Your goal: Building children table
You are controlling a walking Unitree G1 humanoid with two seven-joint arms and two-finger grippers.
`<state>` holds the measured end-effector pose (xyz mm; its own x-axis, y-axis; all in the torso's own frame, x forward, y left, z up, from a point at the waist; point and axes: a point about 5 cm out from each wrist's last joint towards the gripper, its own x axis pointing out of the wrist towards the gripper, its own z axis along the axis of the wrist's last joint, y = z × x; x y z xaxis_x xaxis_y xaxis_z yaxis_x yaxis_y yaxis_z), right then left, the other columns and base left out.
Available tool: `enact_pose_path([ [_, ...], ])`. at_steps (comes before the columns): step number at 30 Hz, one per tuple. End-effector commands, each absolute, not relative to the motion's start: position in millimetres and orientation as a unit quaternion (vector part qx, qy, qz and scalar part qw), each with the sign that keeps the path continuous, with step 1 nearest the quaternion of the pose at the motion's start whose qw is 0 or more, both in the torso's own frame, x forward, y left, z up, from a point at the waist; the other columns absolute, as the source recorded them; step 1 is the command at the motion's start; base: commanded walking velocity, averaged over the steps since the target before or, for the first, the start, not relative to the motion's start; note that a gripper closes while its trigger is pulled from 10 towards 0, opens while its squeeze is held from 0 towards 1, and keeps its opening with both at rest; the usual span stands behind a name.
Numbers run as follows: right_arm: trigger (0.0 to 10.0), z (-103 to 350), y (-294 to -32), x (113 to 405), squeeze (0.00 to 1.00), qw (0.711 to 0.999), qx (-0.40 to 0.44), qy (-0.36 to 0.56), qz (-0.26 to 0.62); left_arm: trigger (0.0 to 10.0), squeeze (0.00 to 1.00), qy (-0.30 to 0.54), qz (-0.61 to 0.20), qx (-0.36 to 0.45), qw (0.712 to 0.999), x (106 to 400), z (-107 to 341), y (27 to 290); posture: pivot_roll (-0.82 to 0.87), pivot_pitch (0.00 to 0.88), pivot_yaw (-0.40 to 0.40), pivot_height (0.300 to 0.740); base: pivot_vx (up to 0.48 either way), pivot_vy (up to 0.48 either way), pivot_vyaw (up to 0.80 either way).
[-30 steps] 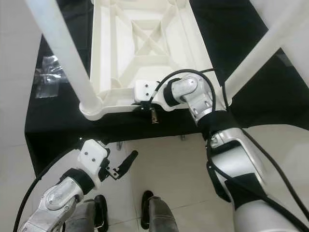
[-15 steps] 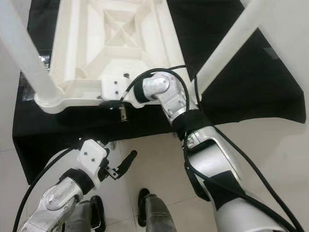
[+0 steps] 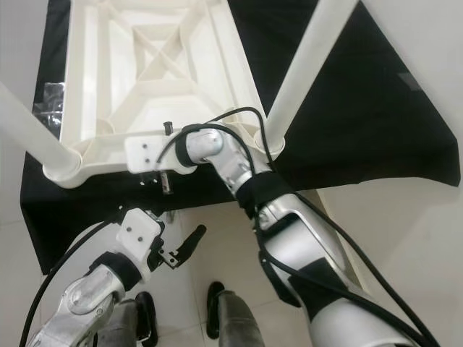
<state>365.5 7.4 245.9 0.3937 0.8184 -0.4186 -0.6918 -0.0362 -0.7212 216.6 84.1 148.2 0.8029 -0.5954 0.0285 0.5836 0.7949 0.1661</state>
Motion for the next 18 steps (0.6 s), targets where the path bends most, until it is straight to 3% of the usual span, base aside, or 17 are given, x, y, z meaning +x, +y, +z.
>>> enact_pose_path([
  [1, 10.0, 274, 13, 369, 0.0, 0.751, -0.424, -0.14, 0.487, 10.0, 0.0, -0.024, -0.315, 0.077, 0.946, 213, 142, 83, 0.08, 0.321, -0.092, 0.74, 0.0, 0.0, 0.0],
  [5, 10.0, 279, 18, 366, 0.0, 0.754, -0.404, -0.155, 0.494, 10.0, 0.0, -0.025, -0.315, 0.078, 0.946, 213, 142, 83, 0.08, 0.322, -0.095, 0.74, 0.0, 0.0, 0.0],
  [6, 10.0, 279, 19, 365, 1.0, 0.751, -0.401, -0.156, 0.501, 10.0, 0.0, -0.025, -0.315, 0.078, 0.946, 212, 142, 82, 0.08, 0.322, -0.095, 0.74, 0.0, 0.0, 0.0],
  [16, 10.0, 280, 4, 369, 1.0, 0.739, -0.439, -0.182, 0.478, 10.0, 0.0, -0.025, -0.313, 0.076, 0.946, 213, 142, 82, 0.07, 0.321, -0.095, 0.74, 0.0, 0.0, 0.0],
  [17, 10.0, 280, 0, 369, 0.93, 0.732, -0.444, -0.18, 0.484, 10.0, 0.0, -0.025, -0.314, 0.075, 0.946, 213, 142, 83, 0.07, 0.321, -0.094, 0.74, 0.0, 0.0, 0.0],
  [18, 10.0, 276, -5, 367, 0.0, 0.721, -0.441, -0.171, 0.507, 10.0, 0.0, -0.025, -0.314, 0.075, 0.946, 213, 142, 83, 0.07, 0.32, -0.092, 0.74, 0.0, 0.0, 0.0],
])
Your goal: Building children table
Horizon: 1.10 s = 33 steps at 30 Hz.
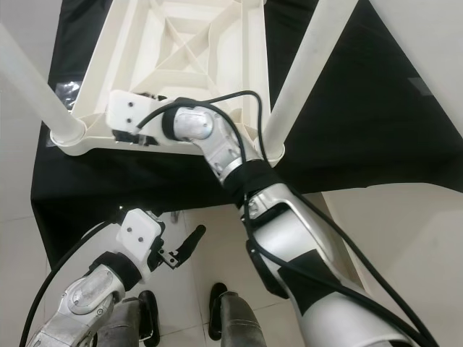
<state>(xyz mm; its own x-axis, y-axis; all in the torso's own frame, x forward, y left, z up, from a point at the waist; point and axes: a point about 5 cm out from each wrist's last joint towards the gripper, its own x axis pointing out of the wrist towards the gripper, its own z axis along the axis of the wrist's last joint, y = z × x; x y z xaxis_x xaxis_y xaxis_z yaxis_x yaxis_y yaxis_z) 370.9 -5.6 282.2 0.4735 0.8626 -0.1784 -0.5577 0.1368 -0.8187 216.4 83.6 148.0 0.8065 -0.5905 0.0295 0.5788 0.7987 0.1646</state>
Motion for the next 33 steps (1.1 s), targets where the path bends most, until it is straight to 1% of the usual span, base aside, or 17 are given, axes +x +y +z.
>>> enact_pose_path([
  [1, 10.0, 274, -9, 365, 0.0, 0.713, -0.435, -0.163, 0.525, 10.0, 0.0, -0.024, -0.315, 0.075, 0.946, 213, 142, 83, 0.07, 0.32, -0.092, 0.74, 0.0, 0.0, 0.0],
  [7, 10.0, 271, -19, 360, 0.0, 0.708, -0.393, -0.15, 0.568, 10.0, 0.0, -0.024, -0.316, 0.077, 0.945, 214, 142, 84, 0.07, 0.318, -0.087, 0.74, 0.0, 0.0, 0.0],
  [9, 10.0, 262, -22, 356, 0.0, 0.693, -0.393, -0.14, 0.589, 10.0, 0.0, -0.023, -0.316, 0.079, 0.945, 214, 141, 84, 0.08, 0.317, -0.084, 0.74, 0.0, 0.0, 0.0],
  [13, 10.0, 256, -22, 352, 0.0, 0.683, -0.391, -0.134, 0.603, 10.0, 0.0, -0.023, -0.317, 0.08, 0.945, 214, 141, 84, 0.08, 0.316, -0.083, 0.74, 0.0, 0.0, 0.0],
  [15, 10.0, 254, -20, 352, 0.0, 0.683, -0.39, -0.129, 0.603, 10.0, 0.0, -0.023, -0.317, 0.081, 0.945, 214, 141, 85, 0.08, 0.315, -0.082, 0.74, 0.0, 0.0, 0.0],
  [16, 10.0, 250, -19, 354, 0.0, 0.691, -0.39, -0.109, 0.599, 10.0, 0.0, -0.023, -0.317, 0.082, 0.944, 214, 141, 84, 0.08, 0.314, -0.082, 0.74, 0.0, 0.0, 0.0],
  [17, 10.0, 250, -19, 354, 0.0, 0.691, -0.39, -0.109, 0.599, 10.0, 0.0, -0.023, -0.317, 0.082, 0.944, 214, 141, 84, 0.08, 0.314, -0.082, 0.74, 0.0, 0.0, 0.0],
  [18, 10.0, 238, -19, 359, 0.0, 0.698, -0.395, -0.04, 0.596, 10.0, 0.0, -0.023, -0.318, 0.084, 0.944, 214, 141, 85, 0.08, 0.312, -0.08, 0.74, 0.0, 0.0, 0.0],
  [19, 10.0, 238, -19, 359, 0.0, 0.698, -0.395, -0.04, 0.596, 10.0, 0.0, -0.023, -0.318, 0.084, 0.944, 214, 141, 85, 0.08, 0.312, -0.08, 0.74, 0.0, 0.0, 0.0],
  [20, 10.0, 235, -19, 361, 0.0, 0.705, -0.39, -0.019, 0.593, 10.0, 0.0, -0.023, -0.318, 0.084, 0.944, 214, 141, 85, 0.08, 0.312, -0.08, 0.74, 0.0, 0.0, 0.0],
  [21, 10.0, 237, -17, 366, 0.0, 0.724, -0.37, -0.006, 0.582, 10.0, 0.0, -0.023, -0.319, 0.084, 0.944, 213, 141, 84, 0.08, 0.312, -0.084, 0.74, 0.0, 0.0, 0.0],
  [23, 10.0, 240, -16, 369, 0.0, 0.733, -0.364, -0.008, 0.574, 10.0, 0.0, -0.023, -0.319, 0.084, 0.944, 213, 141, 83, 0.08, 0.312, -0.086, 0.74, 0.0, 0.0, 0.0],
  [25, 10.0, 242, -16, 370, 0.0, 0.735, -0.364, -0.01, 0.572, 10.0, 0.0, -0.023, -0.319, 0.084, 0.944, 213, 141, 83, 0.08, 0.312, -0.086, 0.74, 0.0, 0.0, 0.0],
  [27, 10.0, 249, -16, 371, 0.0, 0.743, -0.346, -0.014, 0.573, 10.0, 0.0, -0.023, -0.319, 0.083, 0.944, 212, 141, 82, 0.09, 0.313, -0.088, 0.74, 0.0, 0.0, 0.0],
  [28, 10.0, 249, -16, 371, 0.0, 0.743, -0.346, -0.014, 0.573, 10.0, 0.0, -0.023, -0.319, 0.083, 0.944, 212, 141, 82, 0.09, 0.313, -0.088, 0.74, 0.0, 0.0, 0.0],
  [30, 10.0, 268, -14, 364, 0.0, 0.727, -0.292, -0.044, 0.62, 10.0, 0.0, -0.023, -0.318, 0.081, 0.944, 211, 141, 81, 0.09, 0.317, -0.095, 0.74, 0.0, 0.0, 0.0],
  [33, 10.0, 275, -15, 362, 0.0, 0.721, -0.276, -0.053, 0.633, 10.0, 0.0, -0.023, -0.318, 0.08, 0.944, 211, 141, 80, 0.08, 0.32, -0.098, 0.74, 0.0, 0.0, 0.0],
])
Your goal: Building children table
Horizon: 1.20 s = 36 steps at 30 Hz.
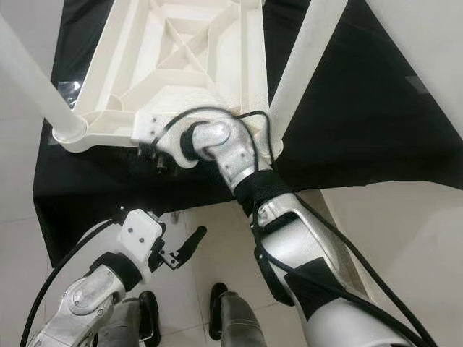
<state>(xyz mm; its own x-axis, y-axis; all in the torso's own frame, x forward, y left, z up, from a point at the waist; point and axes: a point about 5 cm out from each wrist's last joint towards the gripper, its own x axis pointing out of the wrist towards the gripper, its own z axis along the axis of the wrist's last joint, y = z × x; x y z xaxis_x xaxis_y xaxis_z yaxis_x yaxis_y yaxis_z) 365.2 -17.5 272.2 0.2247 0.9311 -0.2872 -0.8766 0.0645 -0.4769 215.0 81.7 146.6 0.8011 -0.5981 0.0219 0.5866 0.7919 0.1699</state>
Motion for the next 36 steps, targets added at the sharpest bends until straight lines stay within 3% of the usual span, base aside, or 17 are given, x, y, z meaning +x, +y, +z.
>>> enact_pose_path([
  [1, 10.0, 279, -16, 362, 0.0, 0.719, -0.271, -0.06, 0.638, 10.0, 0.0, -0.023, -0.318, 0.079, 0.944, 210, 141, 80, 0.08, 0.32, -0.098, 0.74, 0.0, 0.0, 0.0],
  [5, 10.0, 289, -16, 366, 0.0, 0.723, -0.281, -0.061, 0.628, 10.0, 0.0, -0.025, -0.318, 0.077, 0.945, 209, 142, 79, 0.08, 0.336, -0.107, 0.74, 0.0, 0.0, 0.0],
  [12, 10.0, 265, -14, 377, 0.0, 0.726, -0.351, 0.048, 0.59, 10.0, 0.0, -0.03, -0.316, 0.076, 0.945, 207, 145, 79, 0.08, 0.353, -0.118, 0.74, 0.0, 0.0, 0.0],
  [19, 10.0, 262, -12, 381, 0.0, 0.736, -0.352, 0.076, 0.573, 10.0, 0.0, -0.036, -0.311, 0.079, 0.947, 206, 150, 80, 0.09, 0.364, -0.125, 0.74, 0.0, 0.0, 0.0],
  [20, 1.4, 263, -12, 381, 0.0, 0.735, -0.353, 0.078, 0.573, 10.0, 0.0, -0.038, -0.307, 0.083, 0.947, 205, 152, 82, 0.09, 0.369, -0.129, 0.74, 0.0, 0.0, 0.0],
  [21, 0.0, 263, -12, 382, 0.0, 0.735, -0.353, 0.08, 0.573, 10.0, 0.0, -0.04, -0.304, 0.087, 0.948, 204, 153, 84, 0.09, 0.369, -0.129, 0.74, 0.0, 0.0, 0.0],
  [32, 0.0, 269, -7, 383, 0.0, 0.743, -0.351, 0.047, 0.569, 10.0, 0.0, -0.04, -0.279, 0.111, 0.953, 199, 159, 102, 0.11, 0.373, -0.126, 0.74, 0.0, 0.0, 0.0],
  [36, 0.0, 278, 0, 379, 0.0, 0.726, -0.363, -0.015, 0.584, 10.0, 0.0, -0.039, -0.277, 0.114, 0.953, 199, 160, 103, 0.12, 0.373, -0.123, 0.74, 0.0, 0.0, 0.0],
])
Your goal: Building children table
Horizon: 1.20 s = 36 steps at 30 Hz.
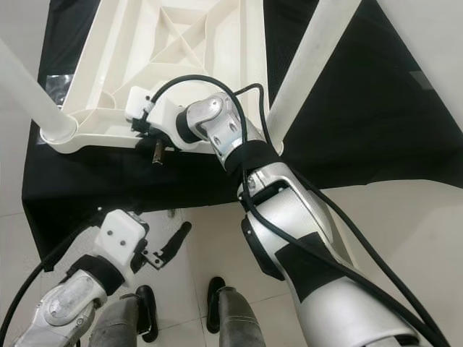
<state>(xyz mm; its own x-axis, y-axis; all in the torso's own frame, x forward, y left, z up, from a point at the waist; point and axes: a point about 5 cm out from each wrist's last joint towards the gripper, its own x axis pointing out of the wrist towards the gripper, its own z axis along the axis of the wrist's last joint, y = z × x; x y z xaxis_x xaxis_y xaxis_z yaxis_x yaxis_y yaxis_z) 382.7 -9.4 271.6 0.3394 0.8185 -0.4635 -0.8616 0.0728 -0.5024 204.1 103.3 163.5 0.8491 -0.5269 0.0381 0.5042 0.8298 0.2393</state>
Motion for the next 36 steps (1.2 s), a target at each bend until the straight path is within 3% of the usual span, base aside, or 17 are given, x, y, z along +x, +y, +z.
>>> enact_pose_path([
  [1, 0.0, 279, 1, 377, 0.0, 0.718, -0.37, -0.031, 0.589, 10.0, 0.0, -0.039, -0.277, 0.115, 0.953, 199, 160, 103, 0.12, 0.373, -0.123, 0.74, 0.0, 0.0, 0.0],
  [8, 0.0, 283, 4, 371, 0.0, 0.693, -0.38, -0.075, 0.608, 10.0, 0.0, -0.039, -0.278, 0.116, 0.953, 199, 161, 103, 0.12, 0.374, -0.12, 0.74, 0.0, 0.0, 0.0],
  [12, 0.0, 277, 2, 362, 0.0, 0.628, -0.423, -0.111, 0.643, 10.0, 0.0, -0.038, -0.279, 0.119, 0.952, 200, 162, 102, 0.12, 0.375, -0.116, 0.74, 0.0, 0.0, 0.0],
  [17, 0.0, 269, 1, 356, 0.0, 0.594, -0.429, -0.113, 0.671, 10.0, 0.0, -0.037, -0.279, 0.12, 0.952, 200, 162, 103, 0.13, 0.377, -0.112, 0.74, 0.0, 0.0, 0.0],
  [24, 0.0, 268, 0, 361, 0.0, 0.609, -0.453, -0.114, 0.64, 10.0, 0.0, -0.035, -0.281, 0.121, 0.951, 200, 162, 103, 0.12, 0.376, -0.11, 0.74, 0.0, 0.0, 0.0],
  [25, 2.9, 269, -1, 366, 0.0, 0.628, -0.459, -0.114, 0.617, 10.0, 0.0, -0.035, -0.283, 0.121, 0.951, 200, 162, 102, 0.12, 0.376, -0.11, 0.74, 0.0, 0.0, 0.0],
  [26, 2.9, 269, -1, 366, 0.0, 0.628, -0.459, -0.114, 0.617, 10.0, 0.0, -0.035, -0.283, 0.121, 0.951, 200, 162, 102, 0.12, 0.376, -0.11, 0.74, 0.0, 0.0, 0.0],
  [27, 10.0, 269, -2, 370, 0.0, 0.647, -0.461, -0.102, 0.599, 10.0, 0.0, -0.036, -0.284, 0.121, 0.95, 200, 162, 101, 0.12, 0.375, -0.109, 0.74, 0.0, 0.0, 0.0],
  [28, 10.0, 269, -2, 370, 0.0, 0.647, -0.461, -0.102, 0.599, 10.0, 0.0, -0.036, -0.284, 0.121, 0.95, 200, 162, 101, 0.12, 0.375, -0.109, 0.74, 0.0, 0.0, 0.0],
  [29, 10.0, 270, -4, 372, 0.55, 0.656, -0.459, -0.098, 0.592, 10.0, 0.0, -0.036, -0.284, 0.121, 0.95, 200, 162, 101, 0.12, 0.375, -0.109, 0.74, 0.0, 0.0, 0.0],
  [30, 10.0, 270, -5, 373, 1.0, 0.658, -0.458, -0.096, 0.591, 10.0, 0.0, -0.036, -0.285, 0.121, 0.95, 200, 162, 101, 0.12, 0.374, -0.108, 0.74, 0.0, 0.0, 0.0],
  [36, 10.0, 282, -10, 375, 1.0, 0.682, -0.422, -0.117, 0.586, 10.0, 0.0, -0.037, -0.286, 0.122, 0.95, 201, 162, 101, 0.12, 0.371, -0.107, 0.74, 0.0, 0.0, 0.0],
])
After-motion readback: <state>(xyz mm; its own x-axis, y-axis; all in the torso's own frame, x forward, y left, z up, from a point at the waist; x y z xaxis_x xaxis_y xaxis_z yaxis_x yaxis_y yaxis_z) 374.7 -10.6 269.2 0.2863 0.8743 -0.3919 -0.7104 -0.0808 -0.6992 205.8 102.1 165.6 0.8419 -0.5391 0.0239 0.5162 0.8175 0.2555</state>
